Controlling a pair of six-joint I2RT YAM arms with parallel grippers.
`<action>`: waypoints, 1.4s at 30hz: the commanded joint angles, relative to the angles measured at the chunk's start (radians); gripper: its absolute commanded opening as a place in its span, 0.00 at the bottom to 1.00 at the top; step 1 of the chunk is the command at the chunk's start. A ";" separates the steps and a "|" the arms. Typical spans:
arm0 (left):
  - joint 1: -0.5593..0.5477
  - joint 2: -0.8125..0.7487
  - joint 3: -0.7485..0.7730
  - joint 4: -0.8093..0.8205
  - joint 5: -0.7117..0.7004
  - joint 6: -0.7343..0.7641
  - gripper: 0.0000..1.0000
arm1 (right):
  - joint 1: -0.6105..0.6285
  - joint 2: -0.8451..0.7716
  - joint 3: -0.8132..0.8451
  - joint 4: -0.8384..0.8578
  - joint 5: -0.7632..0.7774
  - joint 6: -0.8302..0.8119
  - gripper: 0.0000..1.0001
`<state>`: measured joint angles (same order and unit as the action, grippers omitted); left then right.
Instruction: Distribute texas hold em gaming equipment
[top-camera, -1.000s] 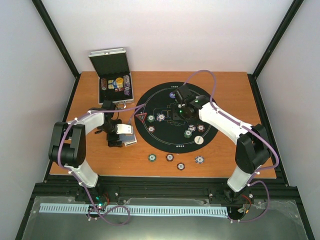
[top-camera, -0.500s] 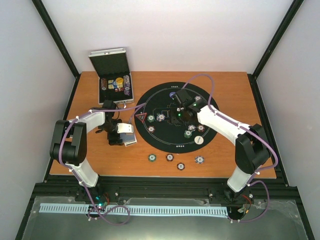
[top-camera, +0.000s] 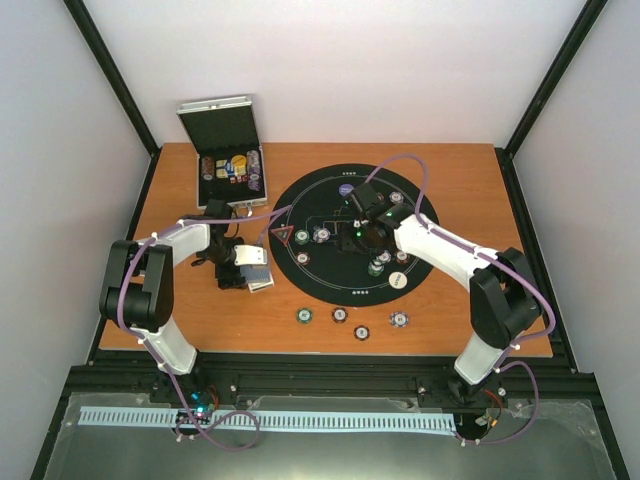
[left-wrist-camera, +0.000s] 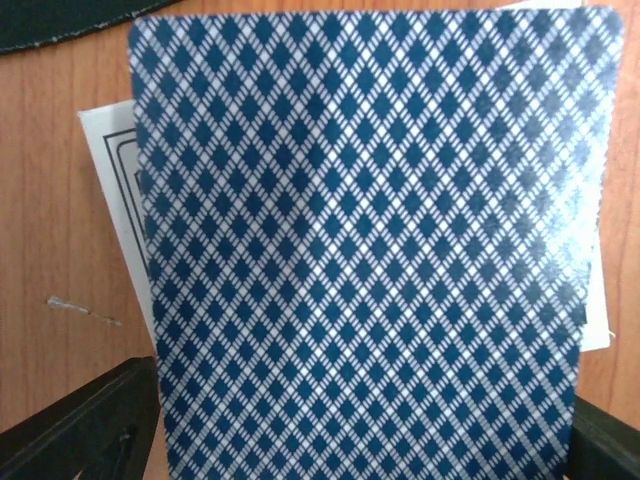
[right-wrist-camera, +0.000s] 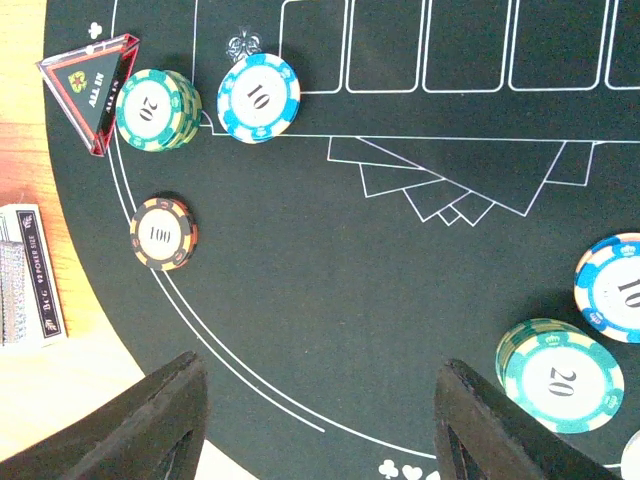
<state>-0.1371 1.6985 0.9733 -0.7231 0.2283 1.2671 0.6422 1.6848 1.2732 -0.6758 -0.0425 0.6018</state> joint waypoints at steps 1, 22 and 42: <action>-0.009 -0.010 -0.010 0.025 0.020 0.001 0.90 | 0.011 -0.044 -0.019 0.031 -0.019 0.018 0.62; 0.061 0.023 -0.040 0.073 0.111 -0.017 0.87 | 0.013 -0.068 -0.052 0.031 -0.025 0.027 0.62; 0.063 -0.026 -0.062 0.057 0.075 0.035 0.54 | 0.022 -0.070 -0.061 0.052 -0.048 0.036 0.60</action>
<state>-0.0792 1.6844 0.9245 -0.6716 0.3363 1.2572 0.6506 1.6478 1.2236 -0.6434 -0.0872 0.6258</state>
